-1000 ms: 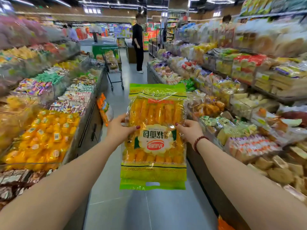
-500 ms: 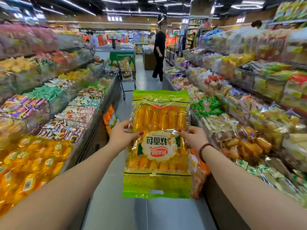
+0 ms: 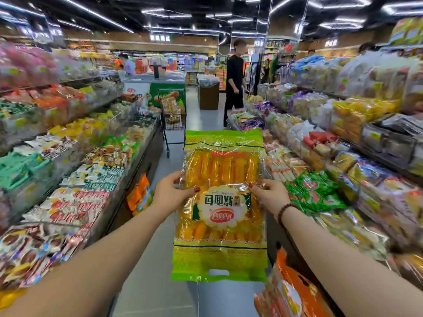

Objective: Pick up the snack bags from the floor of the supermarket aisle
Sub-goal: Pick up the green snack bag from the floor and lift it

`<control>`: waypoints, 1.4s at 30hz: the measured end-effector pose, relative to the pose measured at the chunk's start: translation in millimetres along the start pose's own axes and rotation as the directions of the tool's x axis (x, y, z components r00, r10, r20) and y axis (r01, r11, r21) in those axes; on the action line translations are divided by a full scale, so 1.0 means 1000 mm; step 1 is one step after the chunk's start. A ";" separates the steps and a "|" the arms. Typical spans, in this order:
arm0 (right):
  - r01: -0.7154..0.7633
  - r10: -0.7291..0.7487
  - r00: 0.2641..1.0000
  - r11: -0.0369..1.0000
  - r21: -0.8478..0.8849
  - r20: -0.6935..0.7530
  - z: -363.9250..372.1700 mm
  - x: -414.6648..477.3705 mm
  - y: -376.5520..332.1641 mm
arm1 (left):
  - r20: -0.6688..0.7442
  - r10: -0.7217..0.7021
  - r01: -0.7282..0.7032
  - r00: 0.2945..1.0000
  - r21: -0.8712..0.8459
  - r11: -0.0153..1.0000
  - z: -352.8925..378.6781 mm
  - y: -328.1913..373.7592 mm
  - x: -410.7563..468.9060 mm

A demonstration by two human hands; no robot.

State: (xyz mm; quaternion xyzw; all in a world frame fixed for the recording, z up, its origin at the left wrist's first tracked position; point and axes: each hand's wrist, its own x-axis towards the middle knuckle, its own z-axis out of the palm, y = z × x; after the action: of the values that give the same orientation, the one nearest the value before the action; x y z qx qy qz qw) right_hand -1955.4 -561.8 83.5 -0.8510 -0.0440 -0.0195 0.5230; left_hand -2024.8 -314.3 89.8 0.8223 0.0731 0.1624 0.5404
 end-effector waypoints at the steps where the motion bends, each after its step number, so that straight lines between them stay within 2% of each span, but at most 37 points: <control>1: 0.007 -0.007 1.000 1.000 -0.006 0.004 0.005 0.023 -0.001 | -0.007 0.007 -0.007 1.000 -0.004 1.000 0.003 -0.003 0.022; 17: 0.008 -0.013 0.995 0.999 0.049 0.103 0.066 0.428 -0.022 | -0.112 -0.005 0.007 0.994 0.011 1.000 0.062 -0.047 0.407; 27: 0.052 -0.054 0.998 0.997 0.053 0.036 0.150 0.661 -0.035 | -0.111 0.028 -0.030 0.993 -0.015 0.999 0.066 -0.120 0.664; 32: 0.045 -0.045 0.999 0.999 -0.012 0.013 0.192 0.783 -0.049 | -0.061 -0.012 0.011 0.998 -0.027 1.000 0.064 -0.150 0.800; 42: 0.010 -0.010 1.000 1.000 0.001 0.029 0.248 1.017 -0.044 | -0.083 -0.074 0.073 0.994 -0.020 0.997 0.094 -0.199 1.029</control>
State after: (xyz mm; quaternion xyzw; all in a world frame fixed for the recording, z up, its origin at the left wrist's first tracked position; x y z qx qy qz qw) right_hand -950.8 -265.4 90.8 -0.8507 -0.0559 -0.0100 0.5225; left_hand -1017.8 -10.9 67.1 0.8070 0.1243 0.1772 0.5495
